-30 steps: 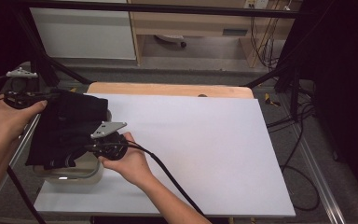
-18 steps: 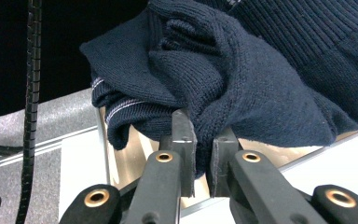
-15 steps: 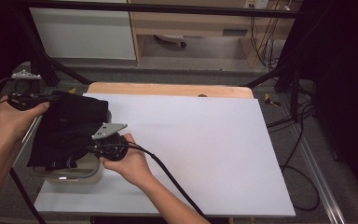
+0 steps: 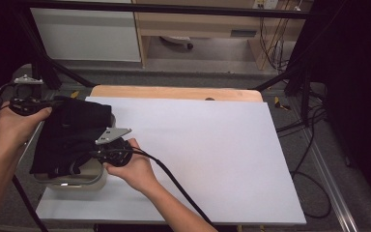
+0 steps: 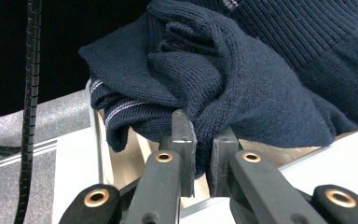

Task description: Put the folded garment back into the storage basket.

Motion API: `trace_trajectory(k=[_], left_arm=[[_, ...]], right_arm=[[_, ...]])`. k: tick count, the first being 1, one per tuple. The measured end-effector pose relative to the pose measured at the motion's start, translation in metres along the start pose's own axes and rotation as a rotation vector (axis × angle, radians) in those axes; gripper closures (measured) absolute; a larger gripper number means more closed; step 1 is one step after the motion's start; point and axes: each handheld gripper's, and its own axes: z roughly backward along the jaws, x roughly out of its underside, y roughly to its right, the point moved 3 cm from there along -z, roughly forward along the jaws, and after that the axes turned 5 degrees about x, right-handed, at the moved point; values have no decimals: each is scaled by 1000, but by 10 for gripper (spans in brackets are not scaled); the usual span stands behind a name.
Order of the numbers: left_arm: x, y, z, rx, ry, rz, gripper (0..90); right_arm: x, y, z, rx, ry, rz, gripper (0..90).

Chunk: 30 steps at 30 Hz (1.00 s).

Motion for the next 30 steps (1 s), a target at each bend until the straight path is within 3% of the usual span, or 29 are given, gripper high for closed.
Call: trace_trajectory(k=[30], left_arm=[[16,-5,-9,-4,-15,19,803]], right_arm=[[4,-5,-5,-12,-39,19,837]])
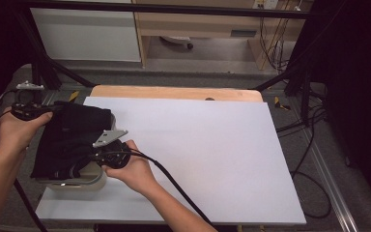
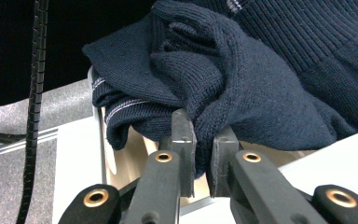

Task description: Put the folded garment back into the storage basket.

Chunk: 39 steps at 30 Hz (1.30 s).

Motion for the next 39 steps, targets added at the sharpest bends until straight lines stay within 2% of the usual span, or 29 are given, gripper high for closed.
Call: trace_trajectory(k=[39], left_arm=[[11,-2,-7,1,-21,3,802]], right_arm=[[2,-5,-3,-3,-24,12,836]])
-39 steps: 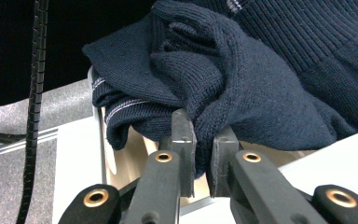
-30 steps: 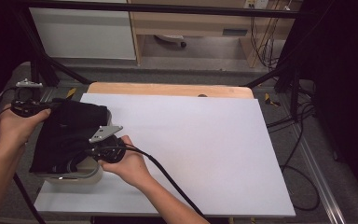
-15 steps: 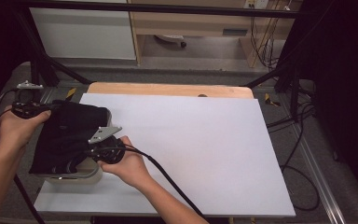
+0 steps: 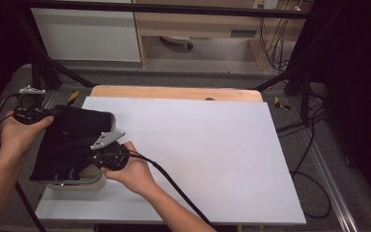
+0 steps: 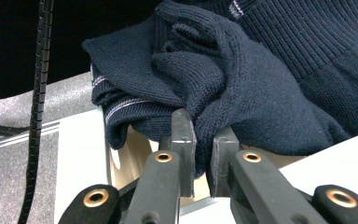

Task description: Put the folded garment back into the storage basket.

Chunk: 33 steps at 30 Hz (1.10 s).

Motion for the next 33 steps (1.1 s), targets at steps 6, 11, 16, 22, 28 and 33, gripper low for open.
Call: trace_trajectory(k=[6,11,16,22,28,33], left_arm=[[2,0,-2,-3,0,0,802],[5,1,0,-6,8,-6,801],[10,-1,-3,-7,-1,-2,801],[14,0,-8,-9,-10,-2,800],[13,0,-12,-23,-5,-3,800],[9,1,-11,-34,18,-3,800]], right_arm=[[0,0,-1,3,-11,4,836],[1,-1,-2,-2,-11,-1,835],[1,-3,-5,-8,-16,2,835],[2,-3,-5,-8,-22,0,834],[2,-1,-4,3,-30,-1,834],[1,2,-4,17,-31,-8,833]])
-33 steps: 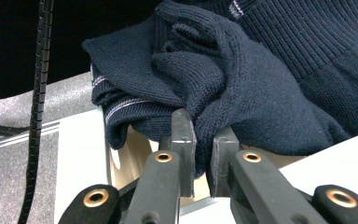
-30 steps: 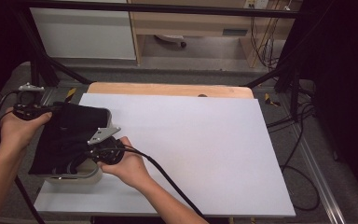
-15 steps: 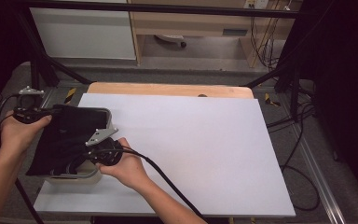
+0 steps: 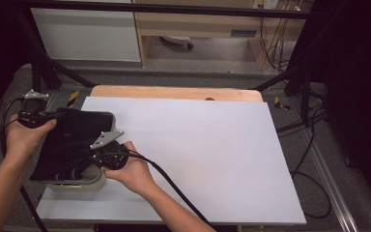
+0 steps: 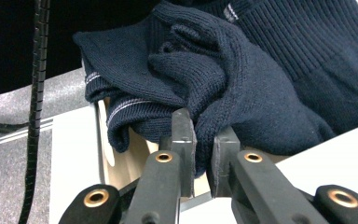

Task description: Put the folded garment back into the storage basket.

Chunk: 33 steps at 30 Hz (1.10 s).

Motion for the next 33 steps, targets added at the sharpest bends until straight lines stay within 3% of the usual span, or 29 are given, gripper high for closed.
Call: trace_trajectory(k=[7,10,12,14,15,19,24,30,33], left_arm=[[-2,1,-4,-7,9,2,799],[-3,3,-5,-6,15,-16,794],[-3,3,-6,4,30,-24,735],[-5,1,-1,-32,85,-15,635],[-6,1,2,-38,110,-13,595],[-8,6,11,-26,155,1,448],[-5,19,18,20,182,0,385],[1,35,28,44,206,-10,302],[-1,44,31,38,228,-39,264]], right_arm=[[1,3,-3,16,-10,-11,833],[1,3,-1,17,-10,-8,814],[1,3,0,31,-10,-17,682],[-1,1,5,31,-8,-36,485],[-1,1,9,28,3,-34,433],[-3,2,30,58,59,-17,331],[-1,7,47,90,62,-12,282],[0,11,62,101,63,-25,202],[1,12,68,100,51,-14,197]])
